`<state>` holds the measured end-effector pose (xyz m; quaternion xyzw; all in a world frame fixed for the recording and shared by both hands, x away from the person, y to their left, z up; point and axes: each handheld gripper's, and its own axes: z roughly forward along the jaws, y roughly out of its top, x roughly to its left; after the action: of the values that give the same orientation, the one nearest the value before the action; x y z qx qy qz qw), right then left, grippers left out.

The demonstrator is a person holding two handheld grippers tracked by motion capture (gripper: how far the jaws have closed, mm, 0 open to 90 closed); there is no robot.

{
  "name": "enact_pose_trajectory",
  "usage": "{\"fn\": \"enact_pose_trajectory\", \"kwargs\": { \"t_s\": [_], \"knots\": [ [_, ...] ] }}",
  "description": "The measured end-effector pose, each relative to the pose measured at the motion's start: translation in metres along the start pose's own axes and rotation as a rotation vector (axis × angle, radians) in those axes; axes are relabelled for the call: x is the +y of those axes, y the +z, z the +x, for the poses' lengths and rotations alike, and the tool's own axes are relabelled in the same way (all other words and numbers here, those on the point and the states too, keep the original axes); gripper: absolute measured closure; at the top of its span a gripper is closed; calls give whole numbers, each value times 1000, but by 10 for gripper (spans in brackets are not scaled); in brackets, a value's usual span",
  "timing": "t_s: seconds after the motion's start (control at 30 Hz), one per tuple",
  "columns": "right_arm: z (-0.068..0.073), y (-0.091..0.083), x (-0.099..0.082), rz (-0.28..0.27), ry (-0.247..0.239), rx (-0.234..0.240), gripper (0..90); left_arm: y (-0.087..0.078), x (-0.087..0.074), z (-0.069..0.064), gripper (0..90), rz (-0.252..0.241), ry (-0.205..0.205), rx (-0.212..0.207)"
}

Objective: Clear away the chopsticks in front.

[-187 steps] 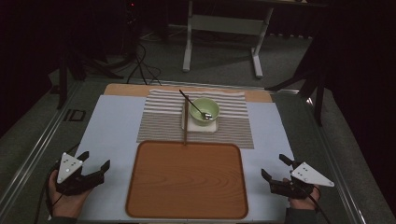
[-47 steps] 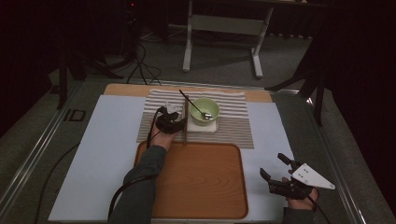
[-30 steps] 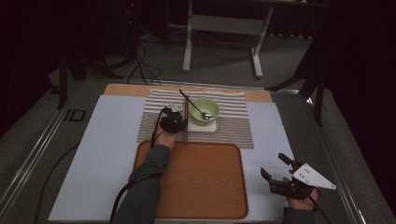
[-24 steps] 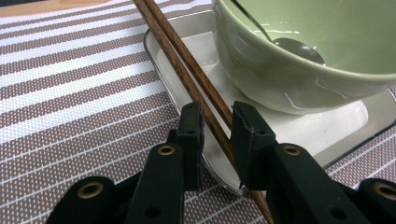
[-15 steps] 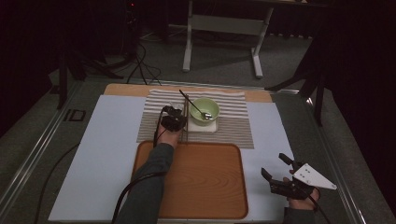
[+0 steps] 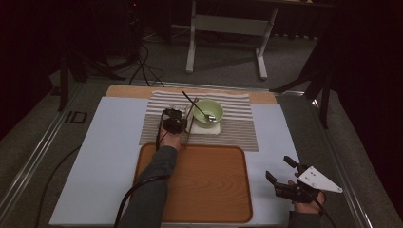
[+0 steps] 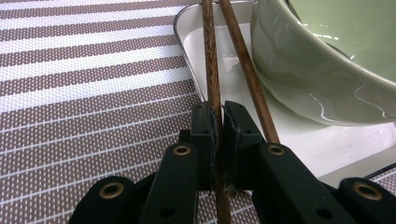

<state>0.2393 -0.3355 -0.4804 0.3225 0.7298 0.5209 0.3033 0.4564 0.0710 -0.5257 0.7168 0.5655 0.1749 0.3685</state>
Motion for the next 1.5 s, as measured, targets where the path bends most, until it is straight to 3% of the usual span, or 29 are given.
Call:
{"fn": "enact_pose_trajectory", "kwargs": {
  "t_s": [0.23,0.57,0.8,0.9,1.17,1.4,1.5],
  "knots": [
    [0,0,0,0,-2,2,137,-7,0,2,851,-12,-20,-9],
    [1,1,0,1,-4,2,137,-23,-2,17,853,-24,-57,-2],
    [2,1,1,1,-9,1,137,-37,-6,17,853,-48,-78,4],
    [2,1,1,-1,-8,0,137,-42,-7,17,853,-55,-74,12],
    [2,0,0,-3,-8,-2,137,-65,-12,28,853,-86,-129,40],
    [3,1,1,1,-9,0,137,-85,-12,31,853,-112,-141,59],
    [3,0,1,-2,-6,-1,137,-92,-12,29,852,-116,-127,77]
  ]
}}
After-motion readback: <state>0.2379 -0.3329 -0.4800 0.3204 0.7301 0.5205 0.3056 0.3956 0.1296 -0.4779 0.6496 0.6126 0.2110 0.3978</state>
